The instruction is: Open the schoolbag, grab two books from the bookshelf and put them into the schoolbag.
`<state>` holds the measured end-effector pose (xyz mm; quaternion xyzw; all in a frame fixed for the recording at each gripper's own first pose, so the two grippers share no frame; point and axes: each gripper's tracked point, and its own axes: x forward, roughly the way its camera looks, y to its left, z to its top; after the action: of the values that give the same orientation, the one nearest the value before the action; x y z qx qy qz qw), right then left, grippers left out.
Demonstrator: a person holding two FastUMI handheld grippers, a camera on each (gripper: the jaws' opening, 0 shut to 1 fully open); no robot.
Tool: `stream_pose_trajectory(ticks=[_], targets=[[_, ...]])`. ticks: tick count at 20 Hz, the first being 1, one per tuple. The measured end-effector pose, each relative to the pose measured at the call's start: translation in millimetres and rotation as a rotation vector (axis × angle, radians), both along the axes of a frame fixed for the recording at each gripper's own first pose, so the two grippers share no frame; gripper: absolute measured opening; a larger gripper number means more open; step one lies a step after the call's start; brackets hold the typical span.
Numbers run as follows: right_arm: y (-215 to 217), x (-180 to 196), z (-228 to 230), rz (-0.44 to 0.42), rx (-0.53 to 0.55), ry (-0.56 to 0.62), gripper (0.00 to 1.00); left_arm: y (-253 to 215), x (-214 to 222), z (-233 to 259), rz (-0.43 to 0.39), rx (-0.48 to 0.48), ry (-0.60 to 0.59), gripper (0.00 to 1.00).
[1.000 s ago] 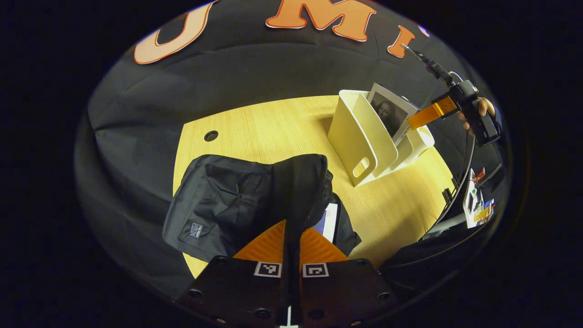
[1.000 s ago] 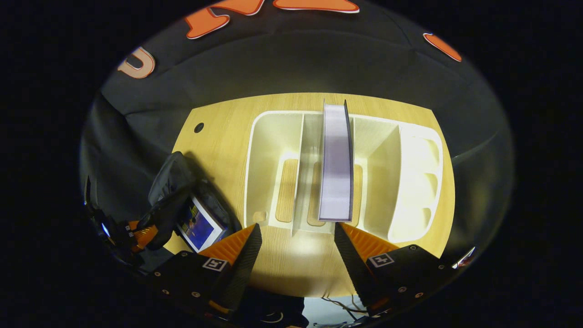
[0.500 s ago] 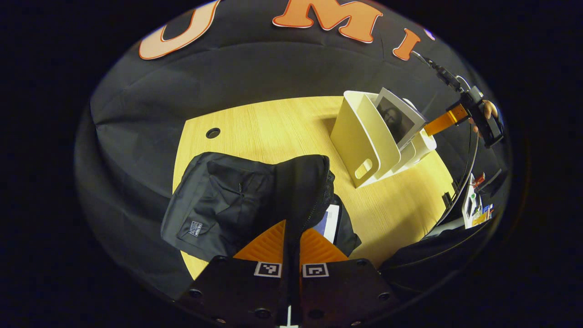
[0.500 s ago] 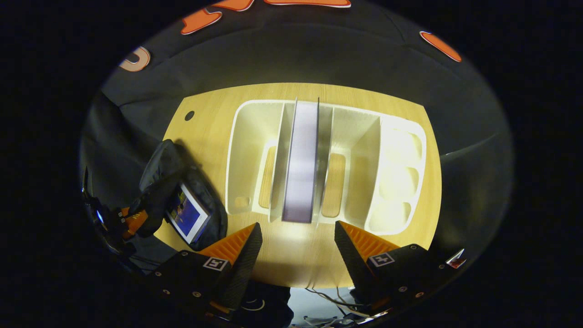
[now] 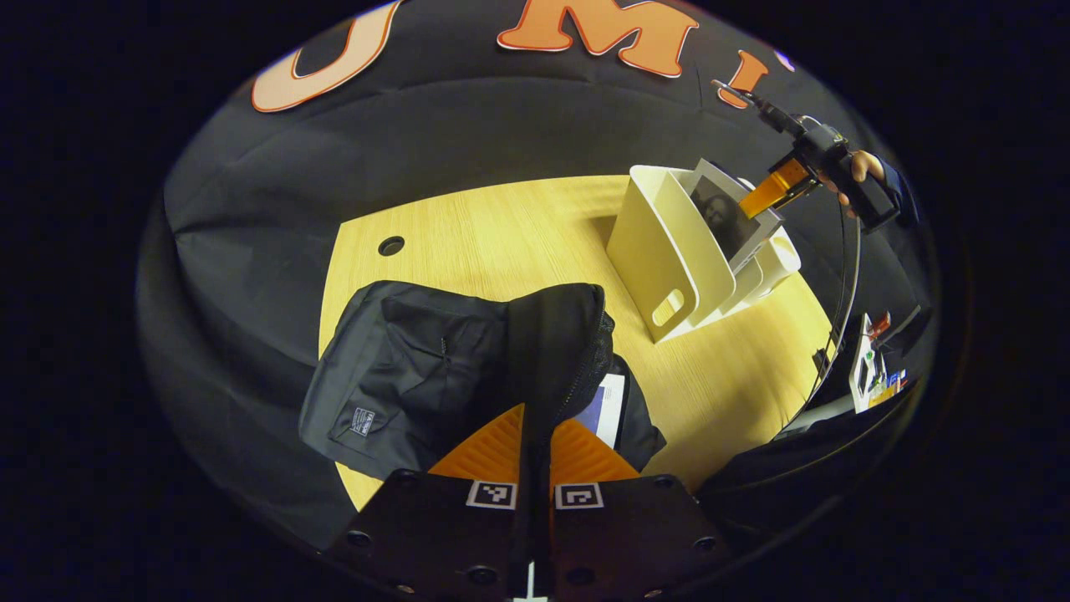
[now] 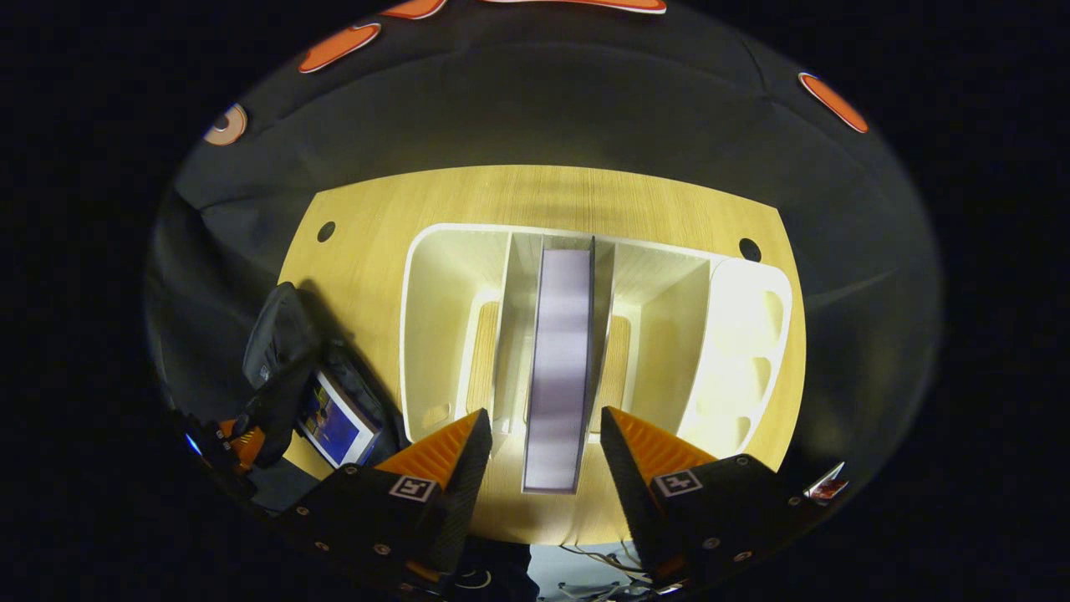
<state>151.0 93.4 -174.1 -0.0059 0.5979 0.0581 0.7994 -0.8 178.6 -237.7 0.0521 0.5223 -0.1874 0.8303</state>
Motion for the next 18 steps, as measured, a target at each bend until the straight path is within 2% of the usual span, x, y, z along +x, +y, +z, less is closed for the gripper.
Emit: stream_pose_trajectory(ticks=[2,3,6,11,18], targets=[[1,3,-4,-0.016,-0.008,0.01,0.72,0,0,0,-0.006,0.002,-0.001,0.03],[1,3,-6,-0.022,-0.012,0.015,0.53,-1,1,0,-0.009,0.002,0.001,0.03],[-1,-1,-6,-0.067,-0.028,0.03,0.37,-2,2,1,-0.027,0.0,0.005,0.03],[-2,-24,4,-0.118,-0.034,0.015,0.32,0,3,-1,-0.065,-0.024,0.005,0.03],[3,-84,29,-0.218,0.005,-0.04,0.3,2,5,1,-0.171,-0.056,-0.005,0.03]])
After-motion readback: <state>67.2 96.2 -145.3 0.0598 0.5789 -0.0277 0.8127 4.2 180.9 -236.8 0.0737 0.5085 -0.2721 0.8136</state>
